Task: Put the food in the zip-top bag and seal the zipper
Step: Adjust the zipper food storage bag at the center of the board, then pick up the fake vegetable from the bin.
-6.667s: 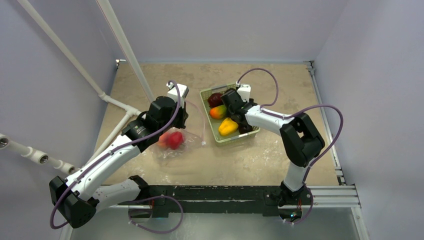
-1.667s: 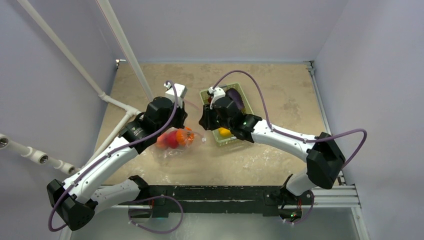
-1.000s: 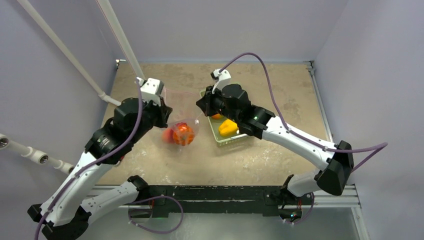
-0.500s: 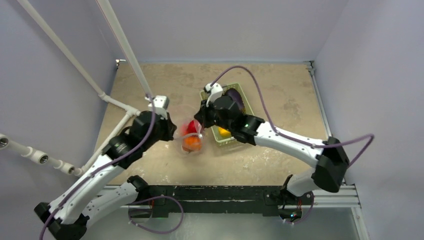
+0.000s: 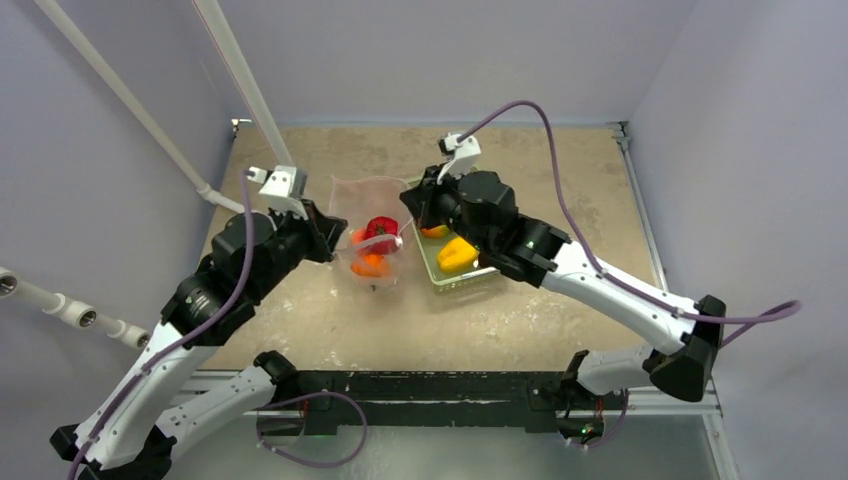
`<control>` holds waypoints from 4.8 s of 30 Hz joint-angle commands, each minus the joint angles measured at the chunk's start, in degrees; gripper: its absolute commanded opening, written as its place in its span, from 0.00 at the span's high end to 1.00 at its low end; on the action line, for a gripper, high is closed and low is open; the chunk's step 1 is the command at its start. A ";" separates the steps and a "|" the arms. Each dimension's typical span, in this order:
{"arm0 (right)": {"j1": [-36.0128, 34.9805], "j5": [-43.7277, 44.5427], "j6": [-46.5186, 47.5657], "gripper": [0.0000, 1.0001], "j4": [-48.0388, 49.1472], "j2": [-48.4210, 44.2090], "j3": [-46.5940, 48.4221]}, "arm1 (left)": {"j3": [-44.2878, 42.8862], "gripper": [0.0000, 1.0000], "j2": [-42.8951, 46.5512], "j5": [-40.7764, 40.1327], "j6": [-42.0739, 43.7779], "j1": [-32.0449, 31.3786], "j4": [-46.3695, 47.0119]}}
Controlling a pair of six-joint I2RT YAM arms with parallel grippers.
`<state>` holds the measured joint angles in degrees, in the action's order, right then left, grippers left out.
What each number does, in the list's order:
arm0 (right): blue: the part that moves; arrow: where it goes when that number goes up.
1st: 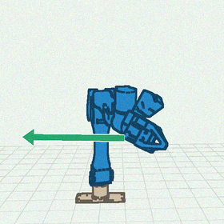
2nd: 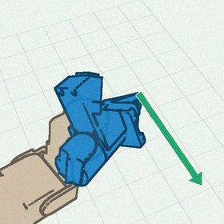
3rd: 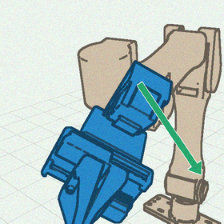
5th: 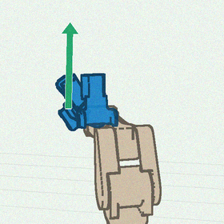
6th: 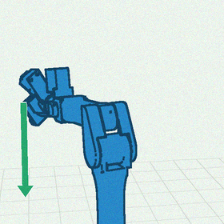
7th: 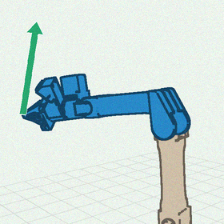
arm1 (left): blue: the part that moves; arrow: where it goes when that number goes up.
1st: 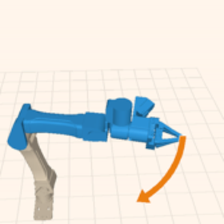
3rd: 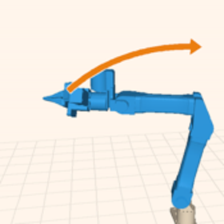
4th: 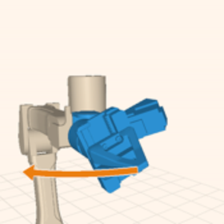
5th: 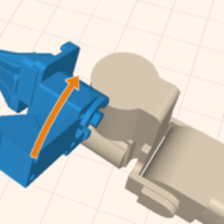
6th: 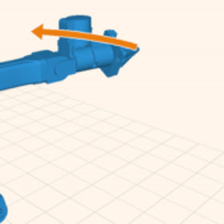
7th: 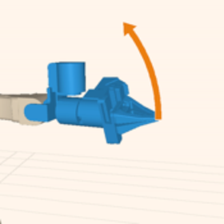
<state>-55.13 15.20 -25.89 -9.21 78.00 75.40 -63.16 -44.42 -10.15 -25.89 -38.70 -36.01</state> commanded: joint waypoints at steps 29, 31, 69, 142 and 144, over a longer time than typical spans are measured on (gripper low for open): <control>-0.25 0.29 -1.98 1.00 6.59 5.75 -3.41 | -4.08 1.00 -1.76 -10.48 8.04 -0.08 0.34; -0.24 -0.04 -1.60 1.00 7.15 6.29 -3.34 | -4.78 1.00 -1.93 -9.85 8.09 -0.06 0.11; 11.04 15.65 -1.37 0.23 -8.35 -0.43 -3.35 | 11.21 1.00 -2.86 -6.23 10.90 0.00 10.55; 12.42 12.29 -27.64 0.02 -16.26 23.95 -1.02 | 12.13 1.00 1.36 -6.89 11.56 0.02 9.34; 12.42 13.18 -27.64 0.02 -16.56 24.35 -1.31 | 12.21 1.00 1.44 -7.03 11.54 0.02 9.29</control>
<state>-42.70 25.04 -53.71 -26.09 101.69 72.34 -51.09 -43.51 -16.73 -15.35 -38.70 -27.90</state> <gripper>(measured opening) 0.982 0.003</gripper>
